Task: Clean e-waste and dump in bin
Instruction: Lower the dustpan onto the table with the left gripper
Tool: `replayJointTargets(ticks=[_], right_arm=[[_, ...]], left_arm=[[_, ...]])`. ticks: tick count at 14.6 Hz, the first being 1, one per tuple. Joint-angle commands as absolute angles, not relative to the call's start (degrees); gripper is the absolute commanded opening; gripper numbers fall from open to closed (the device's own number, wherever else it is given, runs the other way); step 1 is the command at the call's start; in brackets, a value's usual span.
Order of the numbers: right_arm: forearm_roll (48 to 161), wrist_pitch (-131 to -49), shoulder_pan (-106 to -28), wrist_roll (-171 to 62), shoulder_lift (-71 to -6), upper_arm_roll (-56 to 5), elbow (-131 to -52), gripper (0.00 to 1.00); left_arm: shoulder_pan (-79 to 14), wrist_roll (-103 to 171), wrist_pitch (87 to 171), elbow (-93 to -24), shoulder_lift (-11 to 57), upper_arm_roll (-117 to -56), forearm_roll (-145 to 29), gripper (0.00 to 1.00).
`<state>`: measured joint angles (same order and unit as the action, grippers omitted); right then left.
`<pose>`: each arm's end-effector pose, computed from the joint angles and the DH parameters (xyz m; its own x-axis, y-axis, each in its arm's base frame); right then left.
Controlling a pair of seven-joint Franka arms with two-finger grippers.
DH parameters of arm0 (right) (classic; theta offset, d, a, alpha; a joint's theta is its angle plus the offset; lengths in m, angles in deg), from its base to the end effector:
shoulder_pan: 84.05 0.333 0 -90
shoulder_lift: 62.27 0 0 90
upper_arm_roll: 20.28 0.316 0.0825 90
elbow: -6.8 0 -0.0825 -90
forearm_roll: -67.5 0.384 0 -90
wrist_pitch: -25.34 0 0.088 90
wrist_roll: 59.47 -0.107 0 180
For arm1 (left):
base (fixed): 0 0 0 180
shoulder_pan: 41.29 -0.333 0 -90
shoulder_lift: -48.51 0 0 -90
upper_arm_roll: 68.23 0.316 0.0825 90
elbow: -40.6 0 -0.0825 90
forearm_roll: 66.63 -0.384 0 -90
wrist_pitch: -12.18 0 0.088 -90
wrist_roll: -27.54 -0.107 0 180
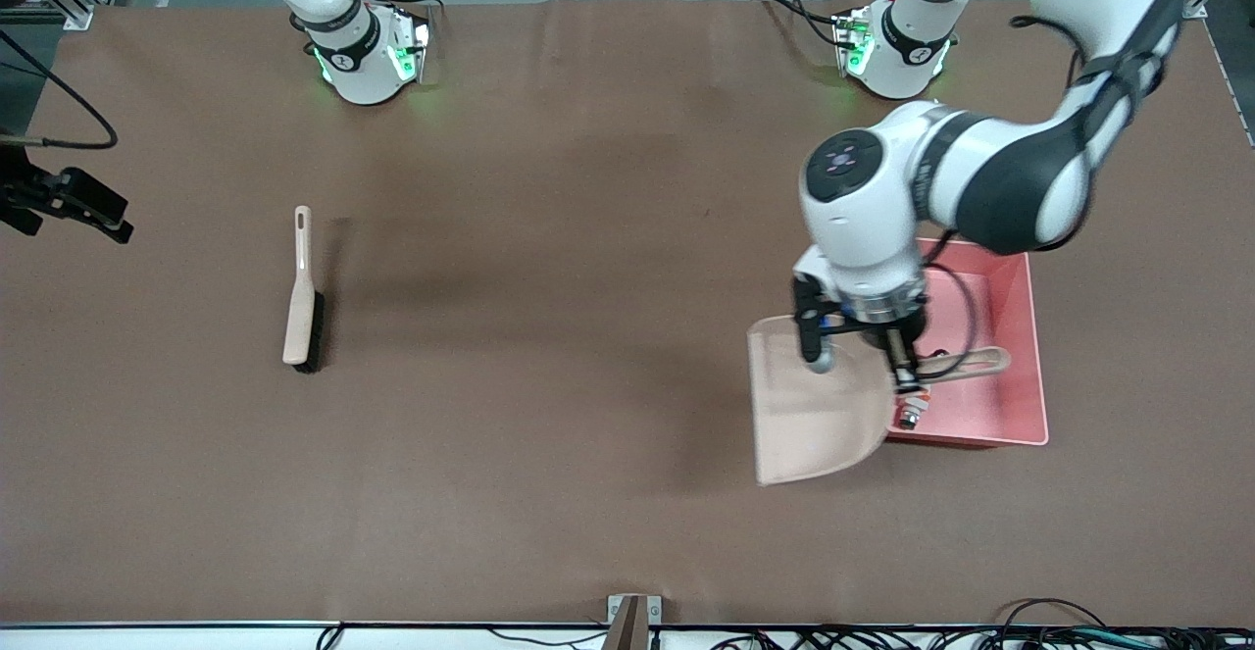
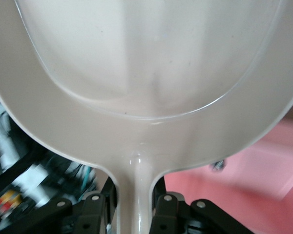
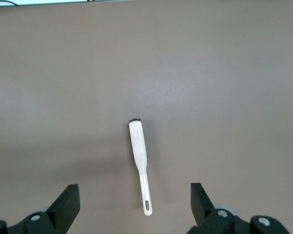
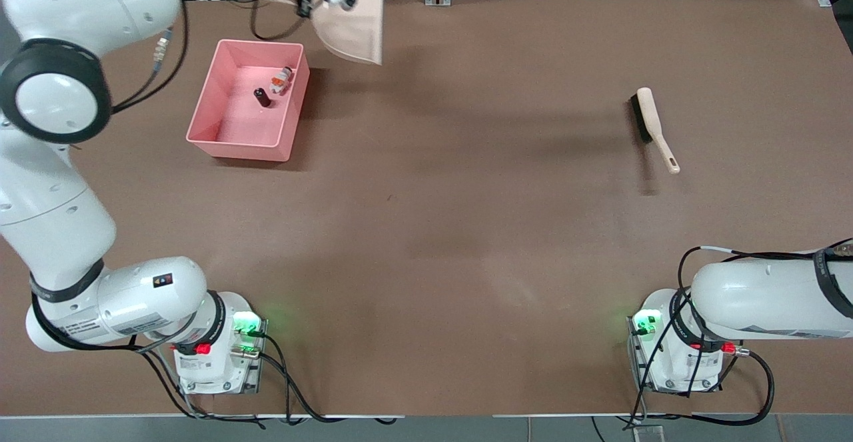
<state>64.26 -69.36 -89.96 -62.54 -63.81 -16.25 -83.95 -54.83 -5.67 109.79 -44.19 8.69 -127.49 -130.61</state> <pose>0.5542 -0.0232 0.6409 0.9918 -0.0813 0.0985 -0.0868 -0.9948 0.0532 0.6216 -0.3027 0.4103 0.0993 -0.9205 -0.3779 -0.9478 0.0281 -0.3175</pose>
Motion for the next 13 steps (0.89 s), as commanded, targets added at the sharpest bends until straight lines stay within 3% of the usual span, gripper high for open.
replayJointTargets(ticks=[1,6,13], right_arm=[[63.55,-67.93,-89.76,-63.25,-65.52,-16.41,-85.75,1.0],[63.63,-67.48,-89.76,-63.51,-65.43,-16.32,-85.31,1.0],[63.63,-67.21,-87.31,-63.69,-65.61,-18.68,-85.22,1.0]], left_arm=[[-51.24,-3.14,108.95,-41.14,4.75,-127.47,-127.11,0.01],[-48.86,-3.4,112.11,-41.67,-1.14,-126.24,-124.81,0.01],[-38.13,-2.61,112.29,-42.19,-1.94,-117.54,-124.64,0.02]])
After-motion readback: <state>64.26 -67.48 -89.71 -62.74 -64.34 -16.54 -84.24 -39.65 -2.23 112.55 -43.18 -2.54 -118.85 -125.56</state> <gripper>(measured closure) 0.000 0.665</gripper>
